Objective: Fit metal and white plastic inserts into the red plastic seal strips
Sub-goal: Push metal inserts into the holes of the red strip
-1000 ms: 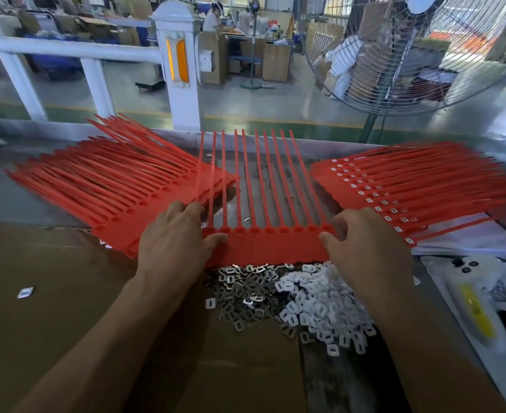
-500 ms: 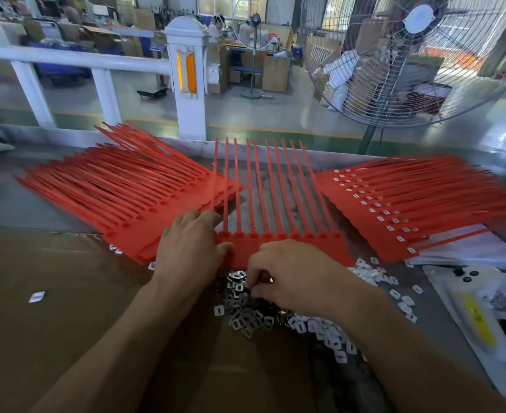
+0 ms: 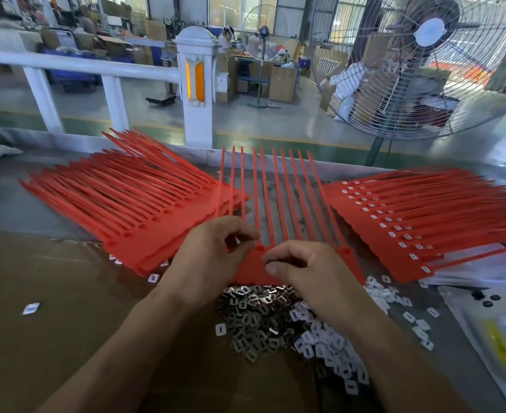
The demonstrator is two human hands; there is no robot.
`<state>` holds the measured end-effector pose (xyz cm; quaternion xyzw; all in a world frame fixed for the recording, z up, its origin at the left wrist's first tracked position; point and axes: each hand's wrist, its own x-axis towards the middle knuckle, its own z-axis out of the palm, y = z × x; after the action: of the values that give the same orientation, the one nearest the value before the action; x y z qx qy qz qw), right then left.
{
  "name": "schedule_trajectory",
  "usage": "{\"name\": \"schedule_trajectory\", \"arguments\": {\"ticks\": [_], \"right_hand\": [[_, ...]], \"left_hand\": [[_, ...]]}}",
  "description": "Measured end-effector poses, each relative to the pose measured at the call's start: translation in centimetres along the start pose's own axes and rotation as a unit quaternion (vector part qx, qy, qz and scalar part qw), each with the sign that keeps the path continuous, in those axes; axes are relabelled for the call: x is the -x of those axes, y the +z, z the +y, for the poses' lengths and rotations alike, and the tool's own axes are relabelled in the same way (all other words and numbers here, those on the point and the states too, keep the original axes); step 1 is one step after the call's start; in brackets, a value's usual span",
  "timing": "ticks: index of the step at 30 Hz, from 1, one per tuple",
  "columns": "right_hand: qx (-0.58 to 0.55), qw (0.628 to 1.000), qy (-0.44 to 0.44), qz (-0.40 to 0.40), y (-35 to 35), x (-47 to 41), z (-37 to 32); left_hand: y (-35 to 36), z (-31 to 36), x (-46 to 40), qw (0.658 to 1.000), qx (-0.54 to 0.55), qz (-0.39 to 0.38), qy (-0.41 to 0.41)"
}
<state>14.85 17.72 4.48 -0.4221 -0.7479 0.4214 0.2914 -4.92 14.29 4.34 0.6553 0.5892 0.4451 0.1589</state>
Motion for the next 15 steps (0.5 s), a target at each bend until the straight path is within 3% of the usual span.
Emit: {"name": "schedule_trajectory", "arguments": {"ticks": [6,15], "right_hand": [[-0.108,0.993,0.039,0.028,-0.1,-0.3,0.6],[-0.179,0.983,0.042,-0.001,-0.3,-0.3,1.4]], "left_hand": [[0.0,0.3,0.3,0.995,0.019,-0.067,0.074],[0.5,-0.1,0.3,0.992,0.02,-0.053,0.11]]}}
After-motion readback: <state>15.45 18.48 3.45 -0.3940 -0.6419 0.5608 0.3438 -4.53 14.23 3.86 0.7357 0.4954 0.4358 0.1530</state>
